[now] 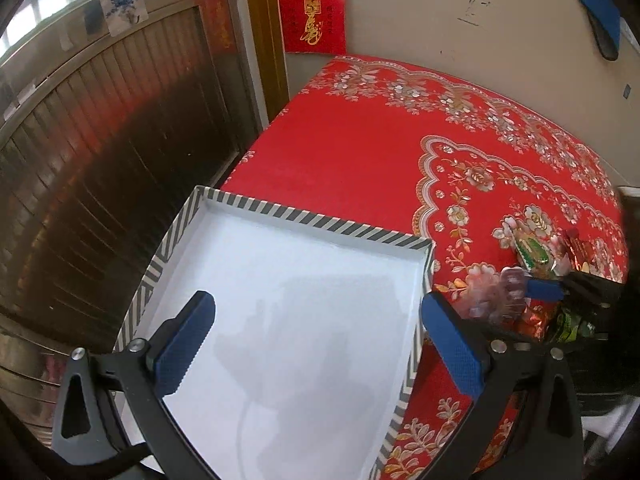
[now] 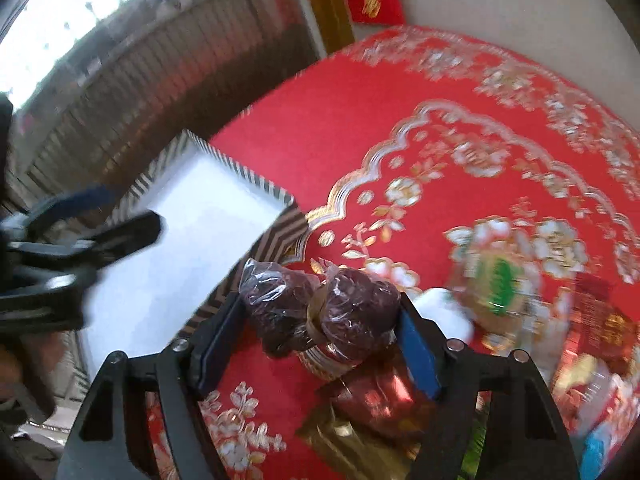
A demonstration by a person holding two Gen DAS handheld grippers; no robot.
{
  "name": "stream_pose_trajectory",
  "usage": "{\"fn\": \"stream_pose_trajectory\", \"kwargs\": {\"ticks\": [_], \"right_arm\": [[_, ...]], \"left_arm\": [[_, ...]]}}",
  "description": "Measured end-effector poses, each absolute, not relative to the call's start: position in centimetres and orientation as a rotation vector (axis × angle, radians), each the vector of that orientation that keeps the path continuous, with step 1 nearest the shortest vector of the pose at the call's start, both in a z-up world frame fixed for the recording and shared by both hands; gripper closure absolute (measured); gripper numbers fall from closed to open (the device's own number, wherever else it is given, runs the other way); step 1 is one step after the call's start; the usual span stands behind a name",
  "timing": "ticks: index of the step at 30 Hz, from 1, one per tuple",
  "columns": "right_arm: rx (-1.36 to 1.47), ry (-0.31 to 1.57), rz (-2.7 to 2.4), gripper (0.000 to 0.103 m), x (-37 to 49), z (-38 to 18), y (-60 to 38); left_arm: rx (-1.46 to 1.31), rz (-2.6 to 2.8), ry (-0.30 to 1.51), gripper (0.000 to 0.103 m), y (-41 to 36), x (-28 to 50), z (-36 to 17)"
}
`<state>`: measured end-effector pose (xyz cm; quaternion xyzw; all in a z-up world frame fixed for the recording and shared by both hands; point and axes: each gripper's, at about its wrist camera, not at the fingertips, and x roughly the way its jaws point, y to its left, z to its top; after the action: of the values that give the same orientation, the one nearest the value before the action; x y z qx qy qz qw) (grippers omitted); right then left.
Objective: Organize snacks
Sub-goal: 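Grasp the plastic bag of red dates with the right tool, then lift the red dates bag with the right tool while the left tool grasps the white plastic box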
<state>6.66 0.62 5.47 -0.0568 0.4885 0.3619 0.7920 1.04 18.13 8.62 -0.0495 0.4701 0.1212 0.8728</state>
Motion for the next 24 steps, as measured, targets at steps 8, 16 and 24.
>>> {"fn": "stream_pose_trajectory", "kwargs": {"ticks": [8, 16, 24], "right_arm": [[-0.053, 1.013, 0.614, 0.029, 5.8, 7.8, -8.6], [0.068, 0.981, 0.522, 0.029, 4.7, 9.0, -13.7], [0.134, 0.947, 0.459, 0.029, 3.4, 10.3, -17.8]], "left_arm": [[-0.06, 0.144, 0.992, 0.001, 14.0, 3.5, 8.6], [-0.024, 0.036, 1.012, 0.001, 9.3, 7.3, 8.4], [0.002, 0.015, 1.037, 0.001, 7.5, 8.6, 8.0]]}}
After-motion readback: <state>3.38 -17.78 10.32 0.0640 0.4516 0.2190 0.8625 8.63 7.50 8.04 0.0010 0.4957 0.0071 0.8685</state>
